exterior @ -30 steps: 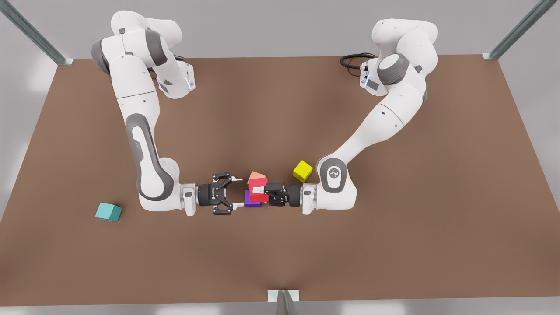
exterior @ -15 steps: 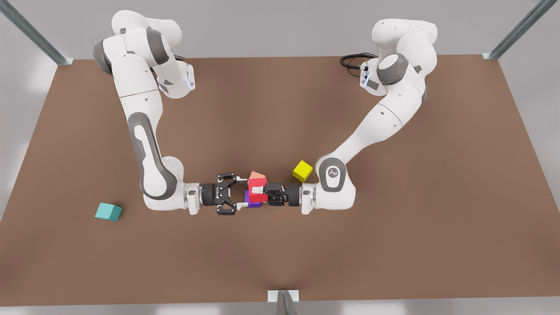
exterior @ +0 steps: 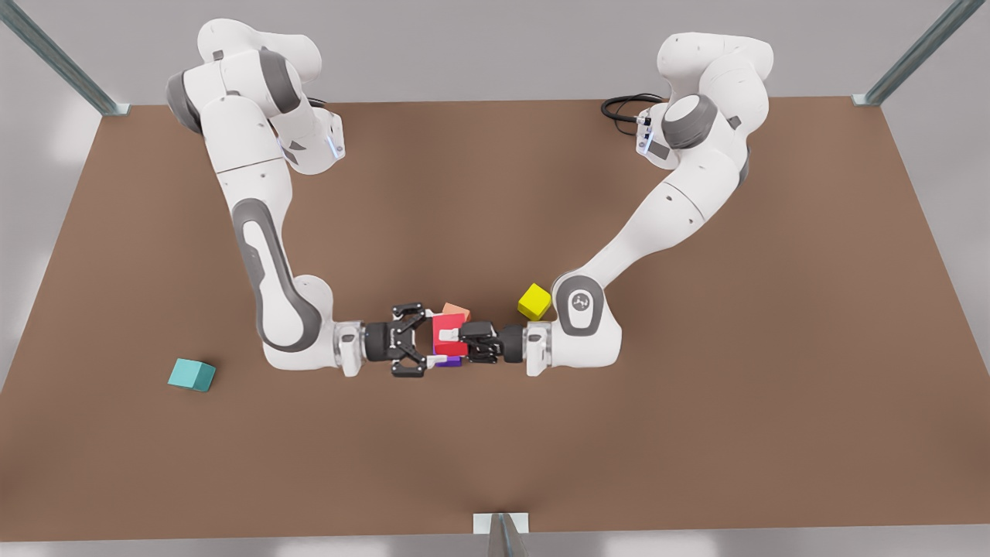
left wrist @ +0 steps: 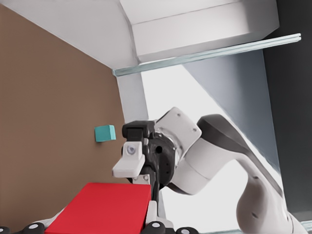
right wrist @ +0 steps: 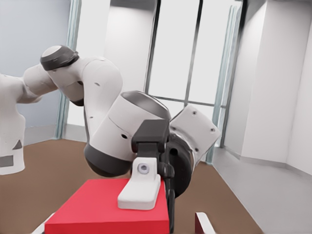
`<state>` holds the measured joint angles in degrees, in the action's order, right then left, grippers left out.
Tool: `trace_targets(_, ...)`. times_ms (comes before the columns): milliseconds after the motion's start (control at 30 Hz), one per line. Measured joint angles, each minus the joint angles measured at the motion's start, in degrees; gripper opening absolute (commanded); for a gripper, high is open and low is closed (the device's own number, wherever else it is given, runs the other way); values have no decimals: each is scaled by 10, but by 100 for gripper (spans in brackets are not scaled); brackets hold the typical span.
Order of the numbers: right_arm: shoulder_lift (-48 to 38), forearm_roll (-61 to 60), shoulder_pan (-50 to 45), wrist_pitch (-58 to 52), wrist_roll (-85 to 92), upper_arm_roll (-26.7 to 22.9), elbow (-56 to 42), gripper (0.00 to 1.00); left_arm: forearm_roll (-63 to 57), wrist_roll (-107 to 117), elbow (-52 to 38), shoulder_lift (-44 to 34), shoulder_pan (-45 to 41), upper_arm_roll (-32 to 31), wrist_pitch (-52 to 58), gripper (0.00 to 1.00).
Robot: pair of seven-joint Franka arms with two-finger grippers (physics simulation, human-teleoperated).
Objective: Pick up red wooden cube and pass to hand red wooden cube and place in blue wooden cube
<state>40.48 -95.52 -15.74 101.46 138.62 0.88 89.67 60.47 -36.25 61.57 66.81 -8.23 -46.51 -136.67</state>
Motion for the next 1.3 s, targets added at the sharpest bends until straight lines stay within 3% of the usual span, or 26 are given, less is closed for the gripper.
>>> trace_targets(467, 13, 0, -17, 7, 4, 2, 6, 99, 1, 1, 0, 2, -3, 1, -10, 41)
trace_targets(500, 13, 0, -17, 7, 5, 2, 6, 93, 1, 1, 0, 2, -3, 1, -11, 41)
trace_targets(533, 13, 0, -18, 8, 5, 2, 6, 76, 1, 0, 0, 1, -3, 1, -11, 41)
trace_targets(567, 13, 2, -17, 8, 4, 1, 5, 50, 1, 1, 0, 1, -3, 1, -12, 41)
trace_targets(800, 13, 5, -18, 9, 3, 1, 2, 47, 0, 2, 0, 2, -3, 0, -12, 41)
trace_targets(833, 13, 5, -17, 9, 3, 1, 3, 47, 1, 1, 0, 2, -3, 0, -12, 86)
trace_targets(867, 13, 5, -17, 9, 3, 2, 2, 47, 15, -6, 2, 2, -2, 0, -10, 100)
trace_targets(1133, 12, 6, -15, 9, 2, 2, 2, 47, 45, -34, 20, -5, 33, -4, 0, 100)
trace_targets(1233, 9, 10, -1, 8, 1, 1, 1, 47, 34, -37, 62, -27, 103, -12, 20, 100)
trace_targets(1300, 3, 33, 30, 2, -1, -3, 3, 47, -38, -27, 85, -62, 195, -12, 65, 100)
